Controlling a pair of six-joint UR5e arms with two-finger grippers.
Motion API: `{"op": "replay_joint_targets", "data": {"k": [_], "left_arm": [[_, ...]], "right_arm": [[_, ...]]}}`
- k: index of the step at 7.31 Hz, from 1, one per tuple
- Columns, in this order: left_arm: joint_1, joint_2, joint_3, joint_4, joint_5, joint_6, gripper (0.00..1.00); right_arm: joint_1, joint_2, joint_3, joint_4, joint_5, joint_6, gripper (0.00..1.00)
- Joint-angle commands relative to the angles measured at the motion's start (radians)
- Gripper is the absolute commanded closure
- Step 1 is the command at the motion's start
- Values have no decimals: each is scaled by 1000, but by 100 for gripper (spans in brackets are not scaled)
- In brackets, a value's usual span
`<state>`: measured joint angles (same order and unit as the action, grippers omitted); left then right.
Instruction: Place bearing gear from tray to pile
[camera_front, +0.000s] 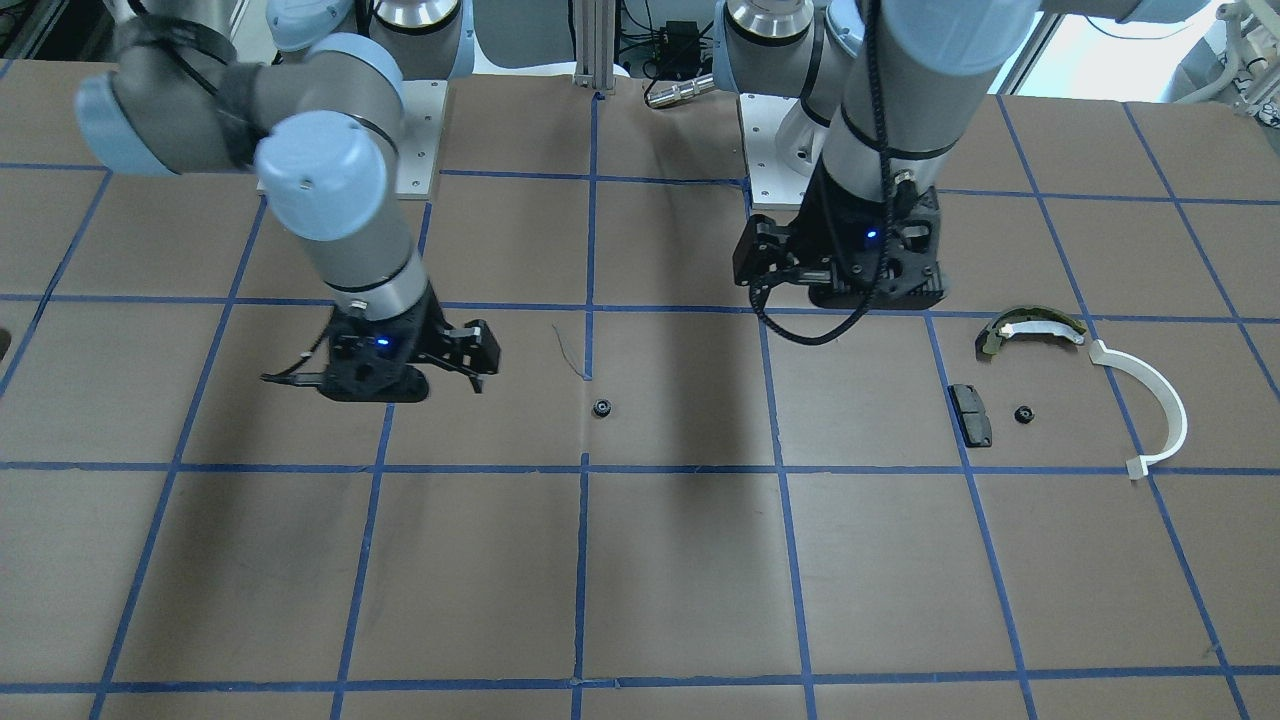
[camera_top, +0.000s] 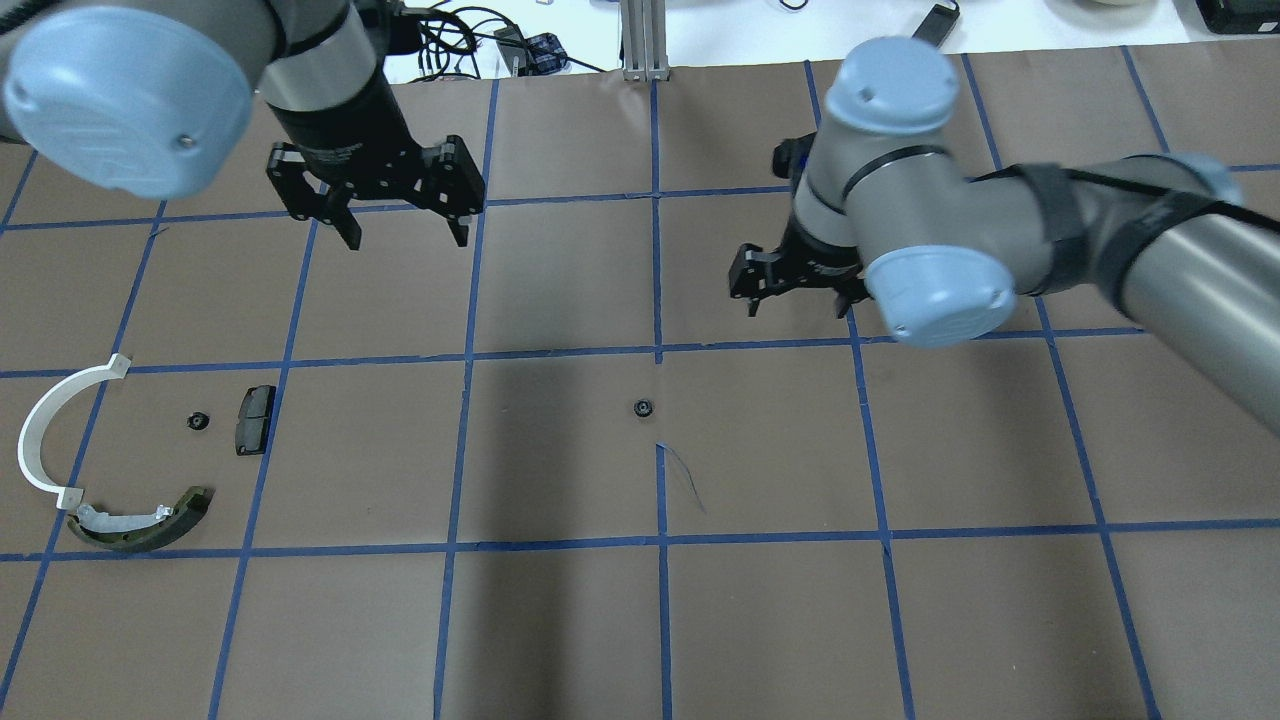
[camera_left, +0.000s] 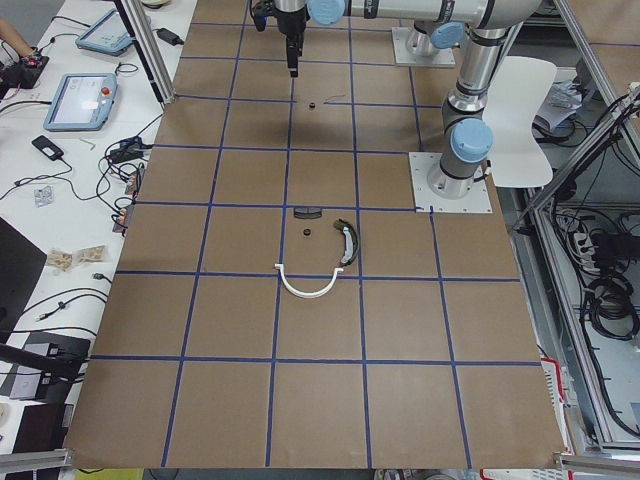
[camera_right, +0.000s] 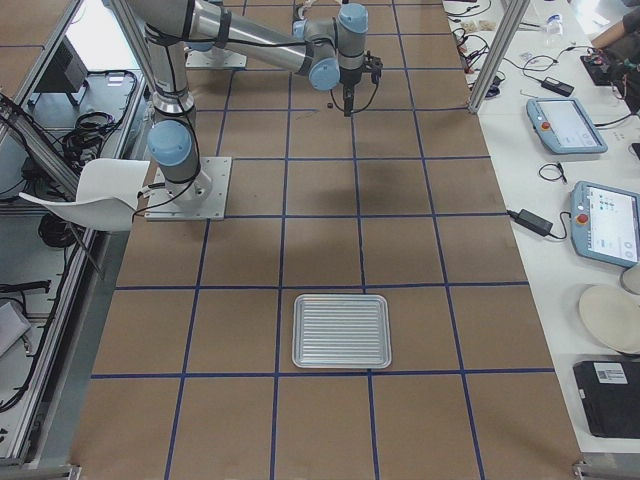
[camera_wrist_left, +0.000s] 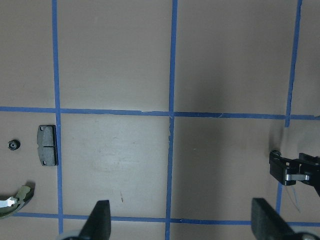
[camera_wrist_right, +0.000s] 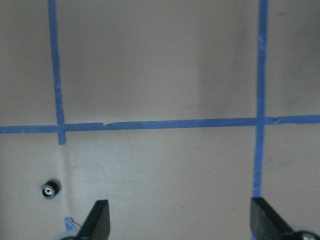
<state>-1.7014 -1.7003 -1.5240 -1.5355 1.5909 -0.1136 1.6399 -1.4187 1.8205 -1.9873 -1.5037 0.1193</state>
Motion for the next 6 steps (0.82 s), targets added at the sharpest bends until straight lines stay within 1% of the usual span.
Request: {"op": "replay_joint_targets", "data": {"k": [1, 2, 3, 4, 5, 6], "left_arm": [[-159, -77, -167, 277, -2, -193, 0], [-188, -132, -248, 440, -8, -231, 0], [-222, -174, -309, 524, -11, -242, 0], [-248, -217, -324, 570, -12, -265, 0], [-256, -248, -324, 580, -12, -285, 0], [-261, -275, -326, 586, -56, -317, 0]], "right_arm": [[-177, -152, -48, 273, -9, -120, 0], [-190, -172, -117, 371, -71, -122, 0], [-187, -174, -171, 454, -87, -107, 0], [-187, -174, -194, 475, -87, -107, 0], [-187, -175, -195, 478, -83, -107, 0], [-186, -178, -195, 476, -79, -109, 0]]}}
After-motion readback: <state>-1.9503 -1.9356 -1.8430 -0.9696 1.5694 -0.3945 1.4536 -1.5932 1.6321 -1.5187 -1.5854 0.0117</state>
